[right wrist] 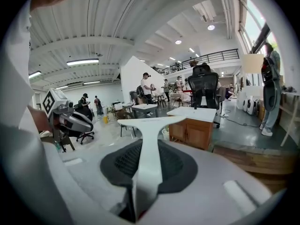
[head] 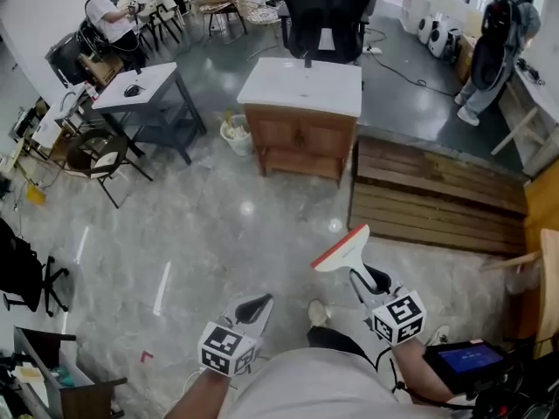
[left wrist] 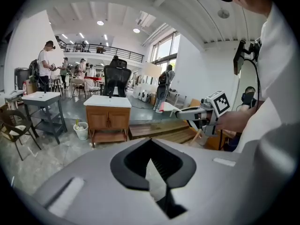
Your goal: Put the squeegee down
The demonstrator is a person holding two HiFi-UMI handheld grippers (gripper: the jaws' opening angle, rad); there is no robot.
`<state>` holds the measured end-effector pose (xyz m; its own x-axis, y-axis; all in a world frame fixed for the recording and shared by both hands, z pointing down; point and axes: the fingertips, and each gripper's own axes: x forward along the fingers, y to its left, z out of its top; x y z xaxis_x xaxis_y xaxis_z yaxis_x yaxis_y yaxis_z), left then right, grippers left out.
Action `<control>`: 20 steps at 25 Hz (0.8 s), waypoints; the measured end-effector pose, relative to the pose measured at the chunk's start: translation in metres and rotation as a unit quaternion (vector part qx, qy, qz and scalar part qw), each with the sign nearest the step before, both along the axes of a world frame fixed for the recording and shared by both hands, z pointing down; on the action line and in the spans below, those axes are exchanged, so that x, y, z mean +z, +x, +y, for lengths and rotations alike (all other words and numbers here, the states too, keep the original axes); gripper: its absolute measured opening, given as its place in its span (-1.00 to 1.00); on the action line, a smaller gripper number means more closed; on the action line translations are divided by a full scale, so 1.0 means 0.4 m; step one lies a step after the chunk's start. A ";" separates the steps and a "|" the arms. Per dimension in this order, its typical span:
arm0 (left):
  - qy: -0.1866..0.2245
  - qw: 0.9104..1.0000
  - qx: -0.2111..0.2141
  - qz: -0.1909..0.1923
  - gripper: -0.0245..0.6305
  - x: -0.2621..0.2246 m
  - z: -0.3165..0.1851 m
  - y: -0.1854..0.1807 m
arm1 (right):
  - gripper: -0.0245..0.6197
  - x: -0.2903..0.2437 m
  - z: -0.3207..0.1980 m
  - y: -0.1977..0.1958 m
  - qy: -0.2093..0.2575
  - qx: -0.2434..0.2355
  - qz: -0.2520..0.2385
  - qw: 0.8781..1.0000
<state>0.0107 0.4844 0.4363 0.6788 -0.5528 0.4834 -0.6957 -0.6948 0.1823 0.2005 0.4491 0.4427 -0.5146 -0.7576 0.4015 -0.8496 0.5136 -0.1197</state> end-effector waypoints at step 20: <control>0.003 0.997 -0.074 0.011 -0.91 -0.002 -0.536 0.016 | -0.65 0.063 -0.611 0.067 -0.004 -0.019 -0.004 1.000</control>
